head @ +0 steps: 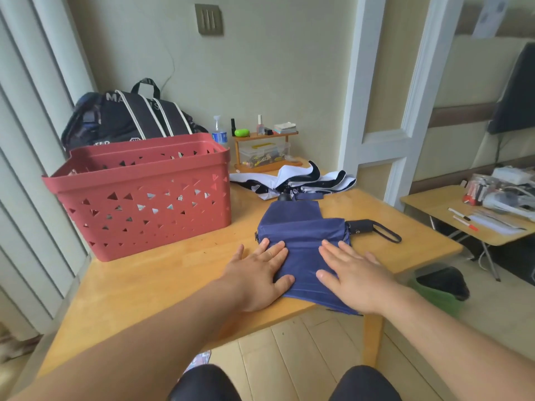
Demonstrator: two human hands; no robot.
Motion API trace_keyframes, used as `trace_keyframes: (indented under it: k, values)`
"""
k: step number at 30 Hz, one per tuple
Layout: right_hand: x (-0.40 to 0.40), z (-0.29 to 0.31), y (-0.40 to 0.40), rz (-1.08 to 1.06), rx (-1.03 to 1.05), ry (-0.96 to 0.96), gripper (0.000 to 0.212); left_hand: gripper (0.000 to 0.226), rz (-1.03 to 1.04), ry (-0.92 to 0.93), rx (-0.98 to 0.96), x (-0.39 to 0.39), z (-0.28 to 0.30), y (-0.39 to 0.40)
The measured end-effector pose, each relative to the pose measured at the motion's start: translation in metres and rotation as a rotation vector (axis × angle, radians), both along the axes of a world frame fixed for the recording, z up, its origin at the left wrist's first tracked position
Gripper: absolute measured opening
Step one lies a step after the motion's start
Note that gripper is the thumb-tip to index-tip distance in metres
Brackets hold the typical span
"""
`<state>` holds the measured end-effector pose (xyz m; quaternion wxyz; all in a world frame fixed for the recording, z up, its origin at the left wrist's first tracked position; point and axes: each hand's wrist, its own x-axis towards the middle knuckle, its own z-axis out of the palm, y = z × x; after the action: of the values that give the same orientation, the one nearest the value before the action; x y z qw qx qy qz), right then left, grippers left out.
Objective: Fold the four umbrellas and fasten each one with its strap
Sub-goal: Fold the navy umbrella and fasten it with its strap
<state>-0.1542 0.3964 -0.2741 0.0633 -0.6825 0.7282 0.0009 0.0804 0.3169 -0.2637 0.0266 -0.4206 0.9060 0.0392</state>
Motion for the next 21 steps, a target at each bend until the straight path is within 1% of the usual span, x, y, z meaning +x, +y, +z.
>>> trace_keyframes:
  k: [2,3,4,5,6,7,8,11,14,15,17,19,21]
  values:
    - [0.004,-0.001,-0.001,-0.011,-0.021,0.001,0.069,0.061,0.005,0.122,-0.208,0.000,0.006,0.000]
    - [0.004,-0.001,0.000,-0.014,-0.030,0.001,0.069,0.061,0.029,0.179,-0.314,-0.004,0.010,-0.002]
    - [0.004,-0.002,0.000,-0.012,-0.037,-0.001,0.069,0.059,0.066,0.245,-0.386,-0.009,0.015,-0.008]
    - [0.004,-0.003,-0.001,-0.010,-0.039,-0.006,0.069,0.052,0.124,0.330,-0.405,-0.014,0.021,-0.017]
    - [0.003,-0.003,-0.001,-0.010,-0.037,-0.011,0.068,0.043,0.194,0.426,-0.379,-0.020,0.026,-0.030]
    - [0.003,-0.003,-0.001,-0.011,-0.034,-0.018,0.068,0.036,0.271,0.509,-0.309,-0.026,0.033,-0.042]
    - [0.003,-0.003,-0.001,-0.011,-0.032,-0.021,0.068,0.039,0.352,0.556,-0.211,-0.032,0.039,-0.055]
    - [0.003,-0.004,0.000,-0.004,-0.033,-0.016,0.068,0.063,0.535,0.613,0.106,-0.043,0.049,-0.089]
    - [0.002,-0.003,-0.001,0.001,-0.030,-0.021,0.068,0.077,0.559,0.820,0.456,-0.050,0.047,-0.107]
    - [0.002,-0.003,-0.001,0.004,-0.030,-0.024,0.069,0.078,0.552,0.857,0.525,-0.052,0.047,-0.110]
    - [0.000,-0.003,-0.002,0.012,-0.028,-0.032,0.070,0.073,0.556,0.915,0.543,-0.057,0.042,-0.118]
    - [-0.001,-0.003,-0.002,0.018,-0.029,-0.034,0.070,0.069,0.575,0.968,0.474,-0.062,0.038,-0.121]
    - [-0.001,-0.002,-0.002,0.019,-0.025,-0.036,0.070,0.066,0.579,0.965,0.385,-0.065,0.036,-0.124]
